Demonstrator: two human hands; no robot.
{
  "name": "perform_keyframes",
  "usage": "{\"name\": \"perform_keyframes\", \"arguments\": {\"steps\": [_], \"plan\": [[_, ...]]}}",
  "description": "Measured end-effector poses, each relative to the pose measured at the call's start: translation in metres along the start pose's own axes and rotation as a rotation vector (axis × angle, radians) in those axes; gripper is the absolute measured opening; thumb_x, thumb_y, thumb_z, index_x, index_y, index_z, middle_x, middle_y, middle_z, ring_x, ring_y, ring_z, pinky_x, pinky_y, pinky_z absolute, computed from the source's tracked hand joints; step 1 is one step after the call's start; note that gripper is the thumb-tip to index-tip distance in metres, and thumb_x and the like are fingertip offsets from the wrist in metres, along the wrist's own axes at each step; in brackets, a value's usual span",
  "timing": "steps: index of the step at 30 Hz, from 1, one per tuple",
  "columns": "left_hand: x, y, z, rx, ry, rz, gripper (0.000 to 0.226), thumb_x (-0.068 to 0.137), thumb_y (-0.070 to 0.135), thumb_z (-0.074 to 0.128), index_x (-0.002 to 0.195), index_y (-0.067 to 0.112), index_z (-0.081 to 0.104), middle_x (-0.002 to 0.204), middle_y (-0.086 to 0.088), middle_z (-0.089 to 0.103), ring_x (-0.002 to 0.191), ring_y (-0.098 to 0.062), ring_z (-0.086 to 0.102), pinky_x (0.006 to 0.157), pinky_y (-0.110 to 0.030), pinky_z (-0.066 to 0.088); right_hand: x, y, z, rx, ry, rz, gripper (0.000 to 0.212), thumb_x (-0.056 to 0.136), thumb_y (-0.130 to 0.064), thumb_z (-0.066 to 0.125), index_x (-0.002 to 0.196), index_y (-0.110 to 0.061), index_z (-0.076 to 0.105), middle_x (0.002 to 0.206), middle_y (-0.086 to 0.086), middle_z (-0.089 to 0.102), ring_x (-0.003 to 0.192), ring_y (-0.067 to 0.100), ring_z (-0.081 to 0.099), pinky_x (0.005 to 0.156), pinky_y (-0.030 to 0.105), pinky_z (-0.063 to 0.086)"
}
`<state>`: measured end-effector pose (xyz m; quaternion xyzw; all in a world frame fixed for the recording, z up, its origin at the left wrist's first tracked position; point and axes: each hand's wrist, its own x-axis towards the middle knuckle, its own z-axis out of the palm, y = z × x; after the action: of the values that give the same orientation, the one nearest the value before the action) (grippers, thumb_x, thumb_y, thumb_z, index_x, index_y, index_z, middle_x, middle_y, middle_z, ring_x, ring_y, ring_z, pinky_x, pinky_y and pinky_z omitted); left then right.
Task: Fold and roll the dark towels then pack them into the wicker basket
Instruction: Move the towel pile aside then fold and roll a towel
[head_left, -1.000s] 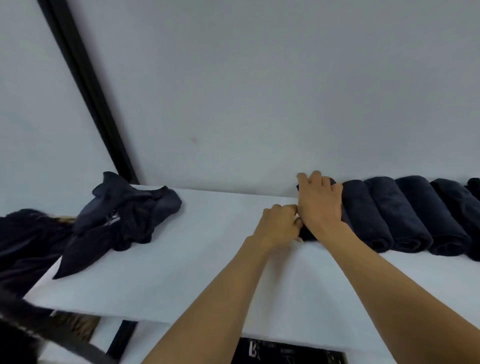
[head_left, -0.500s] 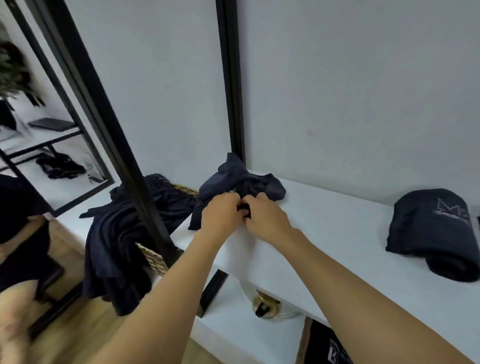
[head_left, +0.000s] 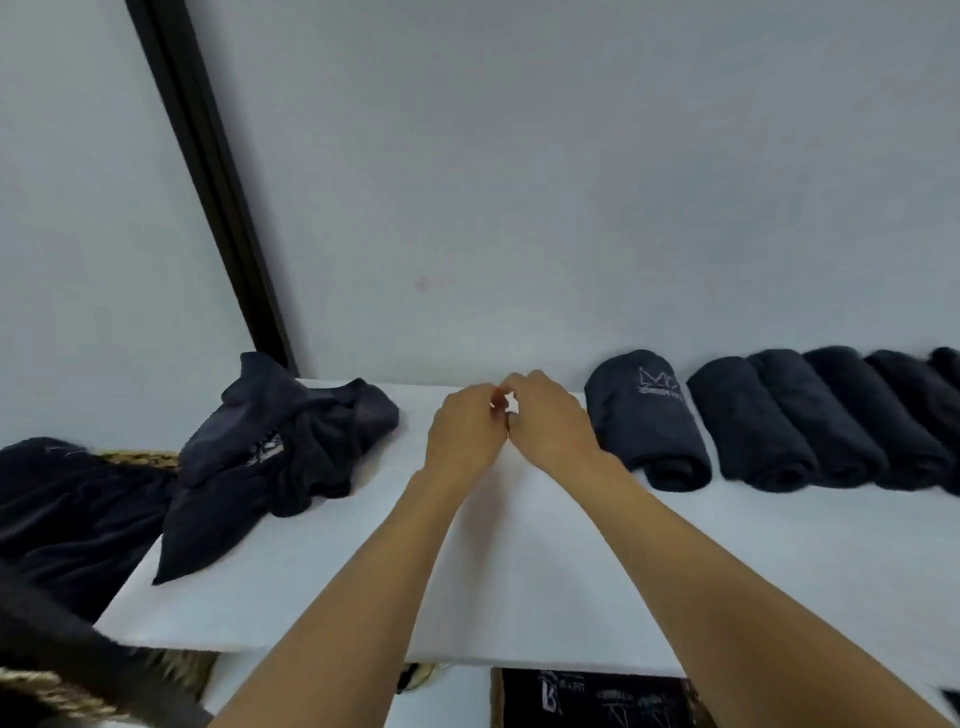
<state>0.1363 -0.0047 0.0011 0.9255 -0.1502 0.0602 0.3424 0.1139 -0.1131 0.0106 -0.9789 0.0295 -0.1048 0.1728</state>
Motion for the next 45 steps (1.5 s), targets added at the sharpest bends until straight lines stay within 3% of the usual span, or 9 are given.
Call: {"name": "perform_keyframes", "arguments": {"steps": [7,17,23,26,31,35,40,42,45], "plan": [[0.017,0.075,0.079,-0.325,-0.195,-0.003,0.020,0.094,0.017,0.052,0.094,0.008,0.070,0.090,-0.003,0.069,0.083,-0.018,0.060,0.072,-0.029,0.047,-0.019,0.103,-0.056,-0.247,0.216,0.345,0.032,0.097,-0.032,0.051,0.123,-0.014,0.051,0.117,0.011,0.054,0.105,0.029,0.054,0.083,0.040,0.047],[0.037,0.104,0.121,-0.267,-0.236,-0.115,0.024,0.096,0.030,0.051,0.083,0.010,0.051,0.084,-0.003,0.056,0.086,-0.028,0.057,0.069,-0.030,0.036,-0.023,0.162,-0.056,0.050,0.079,0.448,0.039,0.095,-0.039,0.055,0.126,-0.016,0.053,0.116,0.006,0.063,0.107,0.028,0.058,0.084,0.038,0.047],[0.036,0.135,0.130,-0.530,-0.262,-0.280,0.045,0.096,0.039,0.044,0.116,0.001,0.056,0.111,-0.015,0.063,0.104,-0.031,0.059,0.080,-0.035,0.046,-0.012,0.162,-0.068,0.035,-0.010,0.483,0.021,0.094,-0.033,0.053,0.090,-0.013,0.047,0.079,0.003,0.055,0.073,0.023,0.054,0.052,0.029,0.035],[0.036,0.144,0.135,-0.570,-0.262,-0.370,0.052,0.094,0.050,0.042,0.112,0.004,0.060,0.108,-0.011,0.065,0.104,-0.030,0.060,0.095,-0.044,0.049,-0.005,0.165,-0.074,0.211,-0.043,0.520,0.032,0.096,-0.035,0.050,0.105,-0.004,0.053,0.088,0.009,0.063,0.081,0.026,0.062,0.068,0.038,0.054],[0.036,0.147,0.134,-0.683,-0.245,-0.457,0.050,0.097,0.046,0.037,0.114,0.006,0.061,0.112,-0.011,0.065,0.104,-0.029,0.060,0.096,-0.044,0.049,0.000,0.156,-0.071,0.227,-0.076,0.608,0.060,0.096,-0.043,0.050,0.136,0.001,0.038,0.119,0.014,0.062,0.102,0.029,0.062,0.077,0.036,0.049],[0.035,0.145,0.126,-0.792,-0.238,-0.500,0.040,0.099,0.037,0.038,0.114,0.006,0.059,0.108,-0.009,0.063,0.100,-0.027,0.060,0.092,-0.040,0.051,0.002,0.152,-0.066,0.173,-0.058,0.635,0.059,0.091,-0.036,0.057,0.133,0.000,0.037,0.106,0.011,0.063,0.083,0.025,0.059,0.061,0.031,0.042],[0.031,0.142,0.119,-0.720,-0.081,-0.286,0.032,0.090,0.013,0.046,0.058,0.015,0.043,0.062,0.000,0.045,0.060,-0.016,0.041,0.057,-0.028,0.035,0.004,0.154,-0.074,0.566,0.022,0.663,0.022,0.089,-0.026,0.059,0.096,-0.004,0.058,0.091,0.012,0.065,0.087,0.027,0.063,0.077,0.038,0.055],[0.029,0.145,0.118,-0.610,0.013,-0.111,0.028,0.089,0.008,0.045,0.064,0.014,0.057,0.069,-0.001,0.054,0.063,-0.014,0.047,0.056,-0.022,0.034,0.003,0.154,-0.080,0.655,0.006,0.697,0.026,0.093,-0.022,0.053,0.104,0.000,0.061,0.094,0.015,0.064,0.089,0.029,0.061,0.074,0.035,0.052],[0.018,0.140,0.136,-0.453,-0.053,0.022,0.024,0.089,0.006,0.046,0.092,0.010,0.069,0.091,-0.004,0.065,0.078,-0.015,0.055,0.064,-0.023,0.040,0.001,0.158,-0.082,0.227,-0.059,0.574,0.023,0.093,-0.020,0.049,0.099,-0.002,0.063,0.086,0.010,0.063,0.082,0.026,0.062,0.069,0.033,0.049]]}}
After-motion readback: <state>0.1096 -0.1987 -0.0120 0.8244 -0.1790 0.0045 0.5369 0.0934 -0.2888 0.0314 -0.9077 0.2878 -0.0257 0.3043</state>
